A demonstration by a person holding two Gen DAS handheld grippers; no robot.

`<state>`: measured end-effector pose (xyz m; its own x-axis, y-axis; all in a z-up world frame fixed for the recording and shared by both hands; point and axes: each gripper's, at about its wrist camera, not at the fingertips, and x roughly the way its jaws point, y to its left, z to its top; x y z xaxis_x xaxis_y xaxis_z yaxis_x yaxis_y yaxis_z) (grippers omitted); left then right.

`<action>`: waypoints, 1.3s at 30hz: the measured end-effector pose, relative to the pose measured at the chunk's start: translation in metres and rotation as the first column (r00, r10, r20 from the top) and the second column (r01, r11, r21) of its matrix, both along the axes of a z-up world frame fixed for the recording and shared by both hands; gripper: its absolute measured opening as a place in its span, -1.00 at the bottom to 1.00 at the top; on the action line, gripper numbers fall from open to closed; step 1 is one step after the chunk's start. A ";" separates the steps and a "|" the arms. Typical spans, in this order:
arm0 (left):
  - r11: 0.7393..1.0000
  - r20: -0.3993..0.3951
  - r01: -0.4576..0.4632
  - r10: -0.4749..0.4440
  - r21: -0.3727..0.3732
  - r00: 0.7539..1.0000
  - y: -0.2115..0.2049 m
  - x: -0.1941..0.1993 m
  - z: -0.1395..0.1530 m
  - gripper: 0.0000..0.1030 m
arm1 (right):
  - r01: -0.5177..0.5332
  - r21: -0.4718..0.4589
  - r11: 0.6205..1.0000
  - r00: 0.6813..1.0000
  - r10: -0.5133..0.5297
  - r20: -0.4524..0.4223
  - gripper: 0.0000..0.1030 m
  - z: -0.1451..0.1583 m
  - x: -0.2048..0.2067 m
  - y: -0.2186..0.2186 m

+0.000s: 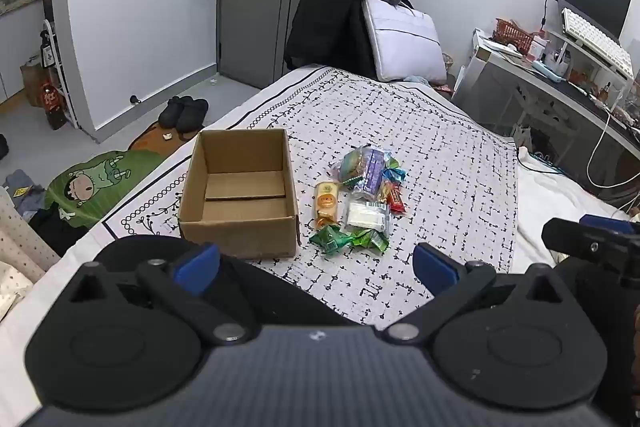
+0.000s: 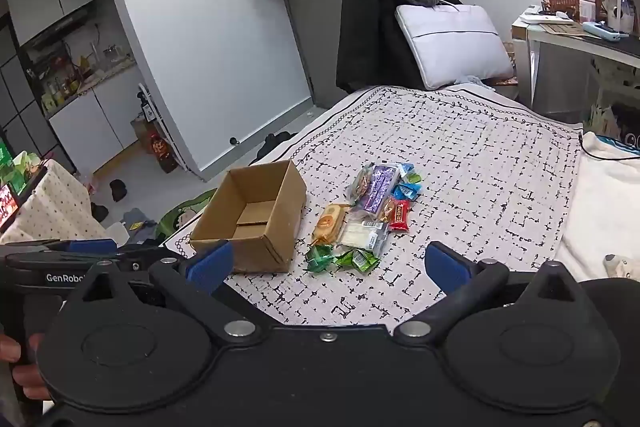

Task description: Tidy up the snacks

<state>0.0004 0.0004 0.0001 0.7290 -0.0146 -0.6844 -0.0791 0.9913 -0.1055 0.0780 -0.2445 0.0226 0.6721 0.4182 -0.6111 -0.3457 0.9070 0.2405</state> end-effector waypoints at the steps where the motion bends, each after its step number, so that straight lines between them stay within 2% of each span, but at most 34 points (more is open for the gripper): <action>1: 1.000 0.000 0.000 0.000 0.001 1.000 0.000 0.000 0.000 0.99 | -0.002 0.001 1.000 1.000 0.002 0.001 0.99 0.000 0.000 -0.001; 8: 1.000 0.003 0.002 -0.002 -0.002 1.000 -0.001 0.000 -0.001 0.99 | 0.006 0.001 1.000 1.000 -0.006 0.000 1.00 0.007 0.003 -0.013; 16: 1.000 0.024 0.000 0.000 0.001 1.000 -0.011 -0.011 0.014 0.99 | 0.014 -0.007 1.000 1.000 -0.014 -0.004 1.00 0.004 0.001 -0.007; 18: 1.000 0.021 -0.004 0.005 -0.018 1.000 0.006 -0.004 0.009 0.99 | 0.014 -0.007 1.000 1.000 -0.014 -0.004 1.00 0.004 0.001 -0.007; 39: 1.000 0.017 0.005 -0.005 -0.014 1.000 0.005 -0.004 0.004 0.99 | 0.005 -0.021 1.000 1.000 -0.005 -0.015 1.00 0.000 0.001 -0.004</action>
